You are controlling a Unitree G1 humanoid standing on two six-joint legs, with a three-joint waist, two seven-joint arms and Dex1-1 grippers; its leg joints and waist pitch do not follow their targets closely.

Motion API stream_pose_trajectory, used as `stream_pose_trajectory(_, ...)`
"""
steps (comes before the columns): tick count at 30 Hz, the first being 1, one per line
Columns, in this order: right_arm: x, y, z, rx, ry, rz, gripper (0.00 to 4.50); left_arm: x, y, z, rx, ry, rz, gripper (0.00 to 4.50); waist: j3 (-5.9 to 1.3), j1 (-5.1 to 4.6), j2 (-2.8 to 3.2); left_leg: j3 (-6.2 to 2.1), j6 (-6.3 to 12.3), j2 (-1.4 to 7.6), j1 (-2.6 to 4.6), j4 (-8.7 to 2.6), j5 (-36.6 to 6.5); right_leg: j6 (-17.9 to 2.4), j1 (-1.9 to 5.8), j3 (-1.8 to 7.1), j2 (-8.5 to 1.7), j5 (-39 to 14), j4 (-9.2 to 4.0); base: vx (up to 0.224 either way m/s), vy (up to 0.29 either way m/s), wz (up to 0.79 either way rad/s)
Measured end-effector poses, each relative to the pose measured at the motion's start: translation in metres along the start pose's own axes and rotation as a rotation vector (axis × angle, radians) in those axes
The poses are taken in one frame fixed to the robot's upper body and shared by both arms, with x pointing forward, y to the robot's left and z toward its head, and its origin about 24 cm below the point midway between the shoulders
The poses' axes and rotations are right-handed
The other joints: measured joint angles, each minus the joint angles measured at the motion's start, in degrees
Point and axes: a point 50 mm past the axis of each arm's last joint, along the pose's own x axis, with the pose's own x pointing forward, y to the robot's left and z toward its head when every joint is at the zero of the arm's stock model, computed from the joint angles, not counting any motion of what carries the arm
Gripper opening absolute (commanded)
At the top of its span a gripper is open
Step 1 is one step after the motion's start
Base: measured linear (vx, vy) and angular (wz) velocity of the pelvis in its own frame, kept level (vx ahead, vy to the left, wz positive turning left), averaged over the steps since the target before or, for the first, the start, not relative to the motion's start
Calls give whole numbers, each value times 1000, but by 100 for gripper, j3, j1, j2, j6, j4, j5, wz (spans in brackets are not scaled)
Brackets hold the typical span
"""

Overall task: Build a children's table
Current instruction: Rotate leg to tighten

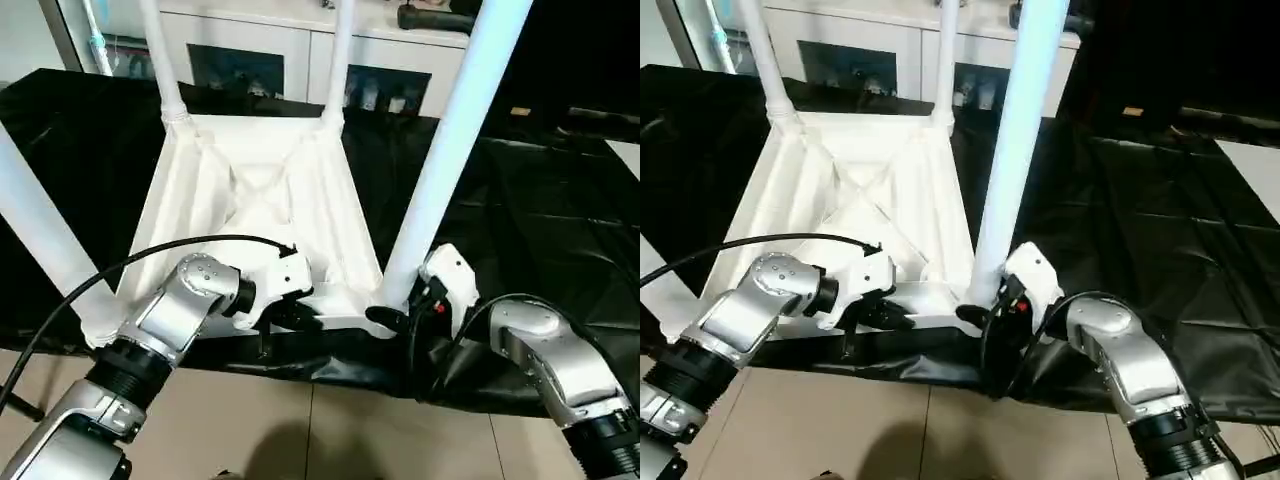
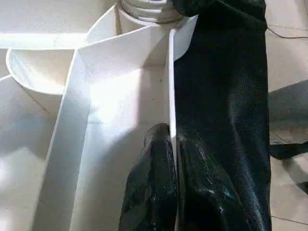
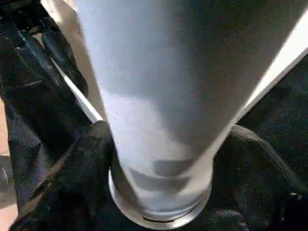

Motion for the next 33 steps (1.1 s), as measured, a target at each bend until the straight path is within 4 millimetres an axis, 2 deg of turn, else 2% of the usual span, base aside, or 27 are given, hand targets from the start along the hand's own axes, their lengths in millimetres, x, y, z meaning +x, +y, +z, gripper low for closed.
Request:
stream_pose_trajectory(4, 1, 0, -1, 1, 1, 8, 295, 0, 0, 0, -3, 2, 1, 0, -1, -3, -2, 0, 0, 0, 0, 1, 0, 0, 1, 1, 0, 0, 1, 0, 0, 0)
stream_pose_trajectory(10, 7, 1, -2, 52, -36, -18, 270, -1, 1, -1, -10, 2, 18, 0, -4, -26, -24, 0, -1, 1, 5, 5, 0, -1, 1, 0, 0, 1, 9, 0, 0, 0)
stream_pose_trajectory(14, 24, -7, -2, 201, -121, -239, 262, 9, 12, 5, -66, -4, 134, 0, -3, -134, -26, -1, -3, -1, 2, 17, 2, 17, -5, 2, 0, -7, 10, 0, 0, 0)
stream_pose_trajectory(18, 37, -21, -1, 350, -155, -520, 261, 39, 23, 22, -146, -14, 256, 0, -4, -136, -25, -1, -5, -4, 2, 20, 3, 18, -2, 8, 0, -5, 9, 0, 0, 0)
stream_pose_trajectory(22, 50, -32, 6, 413, -156, -706, 261, 61, 29, 39, -236, -17, 340, 0, -7, -135, -11, -1, -5, -7, 0, 19, 3, 16, -3, 10, -1, -2, 8, 0, 0, 0)
stream_pose_trajectory(27, 59, -39, 11, 432, -155, -821, 260, 74, 33, 48, -283, -26, 382, 0, -24, -107, 26, -1, -3, -7, 0, 8, 4, -13, -1, 6, -1, 15, 8, 0, 0, 0)
stream_pose_trajectory(32, 60, -40, 12, 427, -158, -830, 260, 74, 34, 48, -275, -30, 389, 0, -23, -95, 36, 2, 3, -7, 1, 8, 7, -13, 1, 8, -1, 13, 4, 0, 0, 0)
stream_pose_trajectory(33, 59, -40, 12, 430, -162, -828, 295, 74, 34, 48, -267, -29, 390, 0, -22, -93, 38, 2, 3, -7, 1, 7, 7, -13, 1, 6, -1, 13, 5, 0, 0, 0)
